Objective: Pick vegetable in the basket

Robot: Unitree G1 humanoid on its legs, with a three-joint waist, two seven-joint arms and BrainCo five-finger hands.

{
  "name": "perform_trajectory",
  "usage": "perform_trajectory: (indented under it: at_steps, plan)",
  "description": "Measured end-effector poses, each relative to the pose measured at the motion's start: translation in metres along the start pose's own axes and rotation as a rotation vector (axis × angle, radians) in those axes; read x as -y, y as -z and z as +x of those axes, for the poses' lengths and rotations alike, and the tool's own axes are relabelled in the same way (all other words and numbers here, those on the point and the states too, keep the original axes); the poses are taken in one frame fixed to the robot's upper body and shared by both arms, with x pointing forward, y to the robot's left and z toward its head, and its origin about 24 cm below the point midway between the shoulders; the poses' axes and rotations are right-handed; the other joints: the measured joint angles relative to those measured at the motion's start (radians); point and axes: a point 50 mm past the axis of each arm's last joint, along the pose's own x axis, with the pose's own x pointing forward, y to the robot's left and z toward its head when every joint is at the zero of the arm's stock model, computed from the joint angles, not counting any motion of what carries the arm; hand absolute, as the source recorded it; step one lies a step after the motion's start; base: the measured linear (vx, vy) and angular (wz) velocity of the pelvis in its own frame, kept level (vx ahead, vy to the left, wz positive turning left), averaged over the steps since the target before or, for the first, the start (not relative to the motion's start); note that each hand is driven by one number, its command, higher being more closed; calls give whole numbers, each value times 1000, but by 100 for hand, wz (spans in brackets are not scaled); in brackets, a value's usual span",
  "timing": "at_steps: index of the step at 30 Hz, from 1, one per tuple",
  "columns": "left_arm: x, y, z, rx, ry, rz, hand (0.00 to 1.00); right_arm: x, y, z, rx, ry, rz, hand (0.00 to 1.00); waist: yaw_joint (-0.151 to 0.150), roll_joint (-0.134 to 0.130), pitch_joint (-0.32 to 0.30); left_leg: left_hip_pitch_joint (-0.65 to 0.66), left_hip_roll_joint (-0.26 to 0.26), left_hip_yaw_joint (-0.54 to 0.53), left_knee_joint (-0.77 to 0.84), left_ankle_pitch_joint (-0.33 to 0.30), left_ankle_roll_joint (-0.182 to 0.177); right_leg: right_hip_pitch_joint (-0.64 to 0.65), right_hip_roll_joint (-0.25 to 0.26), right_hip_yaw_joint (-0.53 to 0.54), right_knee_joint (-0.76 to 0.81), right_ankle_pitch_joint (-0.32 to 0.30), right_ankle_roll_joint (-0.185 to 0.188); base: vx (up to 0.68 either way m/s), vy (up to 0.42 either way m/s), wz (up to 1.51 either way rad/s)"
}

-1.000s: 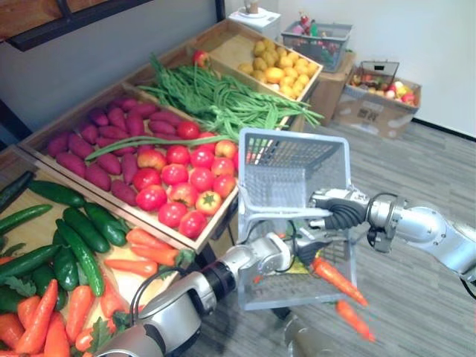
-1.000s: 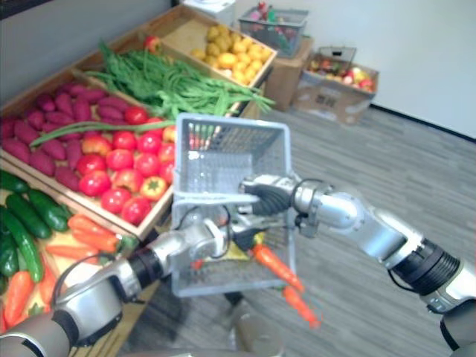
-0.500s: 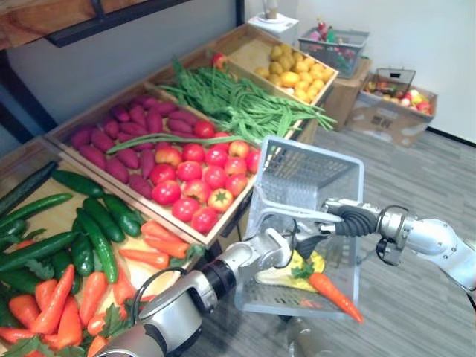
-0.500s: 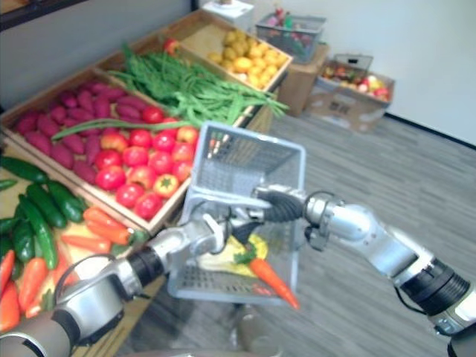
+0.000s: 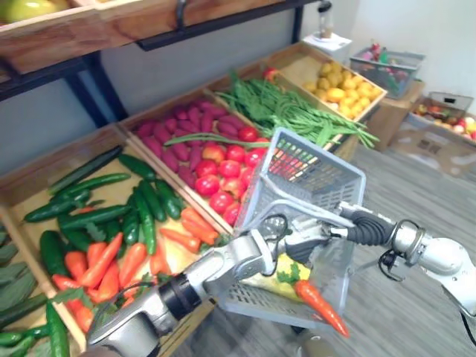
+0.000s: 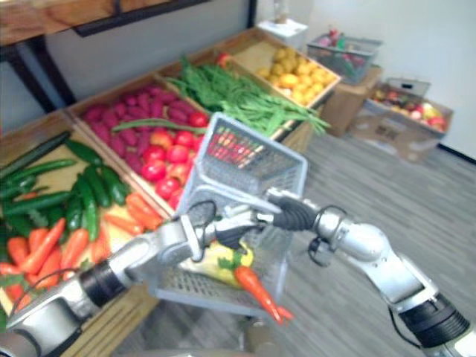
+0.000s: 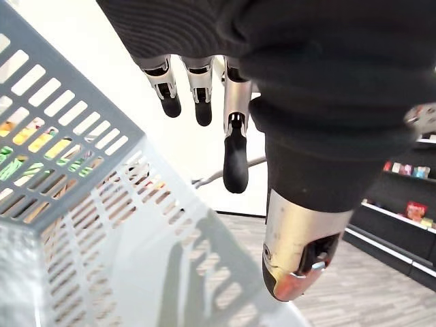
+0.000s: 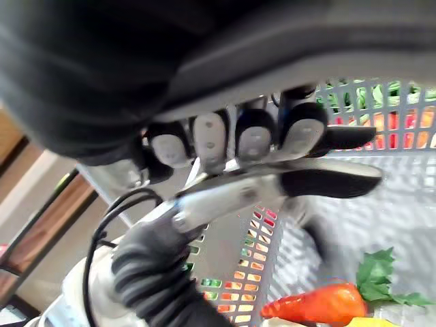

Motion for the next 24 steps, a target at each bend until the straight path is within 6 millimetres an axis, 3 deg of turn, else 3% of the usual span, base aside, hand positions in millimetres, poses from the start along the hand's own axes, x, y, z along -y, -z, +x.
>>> perform_trajectory:
  at_steps: [3, 4, 5, 6, 7, 8, 9, 10, 12, 15, 19, 24]
  plan:
    - [-7, -15, -11, 79, 6, -82, 0, -4, 4, -3, 4, 45, 4, 100, 17, 1, -33, -43, 0, -66, -2, 7, 11, 10, -21, -58, -13, 1, -6, -37, -34, 60]
    - [-19, -30, -13, 163, -59, -136, 0, -7, 13, -6, -36, 66, 14, 100, 22, -2, -37, -58, -1, -95, -3, 11, 16, 20, -31, -83, -19, -1, -9, -25, -24, 77]
    - [-38, -51, -16, 282, -166, -165, 0, -11, 31, -16, -113, 124, 68, 100, 28, -9, -48, -83, -6, -134, -7, 16, 24, 27, -45, -121, -23, -3, -13, -23, -28, 81]
    - [-48, -61, -21, 334, -235, -176, 0, -9, 35, -22, -127, 174, 78, 100, 29, -11, -54, -91, -11, -149, -11, 20, 28, 33, -52, -136, -29, -4, -14, -18, -14, 80]
    - [-65, -74, -33, 406, -361, -199, 0, 3, 41, -34, -172, 287, 63, 100, 24, -17, -69, -99, -26, -180, -27, 27, 30, 45, -68, -160, -36, -5, -16, -10, 1, 60]
    - [-70, -79, -38, 436, -402, -213, 0, 10, 52, -43, -238, 355, 60, 100, 27, -22, -75, -100, -35, -197, -37, 30, 30, 59, -79, -178, -43, -7, -19, -25, 27, 86]
    - [-75, -82, -43, 450, -460, -247, 0, 14, 77, -67, -383, 516, 107, 100, 27, -33, -91, -114, -54, -240, -58, 40, 36, 74, -98, -220, -45, -13, -27, -34, 26, 91]
    - [-75, -81, -48, 429, -485, -272, 0, 10, 98, -90, -513, 644, 170, 100, 35, -39, -104, -131, -69, -273, -74, 51, 40, 77, -113, -250, -46, -17, -33, -32, 22, 90]
    - [-73, -75, -54, 375, -522, -321, 0, 4, 115, -125, -665, 805, 221, 100, 44, -43, -107, -152, -89, -320, -95, 66, 49, 82, -132, -291, -49, -24, -44, -17, 7, 65]
    - [-74, -64, -66, 270, -588, -322, 0, -9, 130, -160, -847, 885, 239, 100, 41, -33, -112, -173, -123, -370, -143, 105, 47, 88, -150, -334, -64, -29, -52, -9, 6, 46]
    - [-77, -54, -77, 189, -636, -333, 0, -20, 135, -174, -925, 910, 249, 100, 17, -27, -116, -182, -144, -419, -202, 153, 49, 88, -152, -375, -74, -31, -56, 32, -51, 32]
    - [-84, -43, -91, 91, -689, -275, 0, -19, 136, -186, -982, 944, 208, 100, 16, -24, -119, -178, -163, -458, -286, 210, 51, 88, -150, -413, -79, -35, -65, 20, -40, 20]
